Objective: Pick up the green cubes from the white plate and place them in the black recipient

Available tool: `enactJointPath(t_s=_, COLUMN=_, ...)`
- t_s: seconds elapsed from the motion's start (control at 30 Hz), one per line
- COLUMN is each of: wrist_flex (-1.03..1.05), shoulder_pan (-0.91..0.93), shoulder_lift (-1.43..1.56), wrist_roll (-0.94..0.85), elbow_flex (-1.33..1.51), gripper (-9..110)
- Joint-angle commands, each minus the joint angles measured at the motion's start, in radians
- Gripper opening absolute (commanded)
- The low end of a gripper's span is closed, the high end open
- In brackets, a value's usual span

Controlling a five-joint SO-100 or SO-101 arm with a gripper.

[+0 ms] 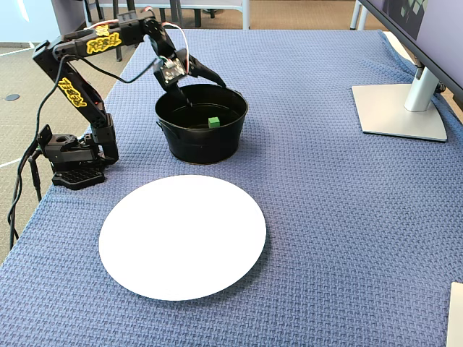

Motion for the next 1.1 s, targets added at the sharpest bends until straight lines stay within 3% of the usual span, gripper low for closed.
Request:
enactJointPath(t_s=0.0, wrist_flex=0.052, shoulder_pan=0.083, shoulder_lift=0.160, wrist_roll=0.025, elbow_flex=-0.067, gripper=13)
enactJointPath(t_s=0.1, wrist_flex=0.101, shoulder_pan=0.158, shoulder_lift=0.304, wrist_roll=0.009, elbow_flex=-0.074, gripper=0)
enactJointPath(t_s=0.5, wrist_flex=0.287, shoulder_pan=0.341, shoulder_lift=0.894, wrist_roll=-0.025, elbow_flex=0.247, gripper=0)
enactJointPath(t_s=0.83, wrist_flex=0.230, shoulder_pan=0.451, shoulder_lift=1.069, wrist_roll=-0.109, elbow_flex=0.589, gripper=0)
enactJointPath(t_s=1.07, wrist_flex=0.230, shoulder_pan=0.485, shoulder_lift=1.097, wrist_roll=-0.121, elbow_flex=0.644, gripper=0)
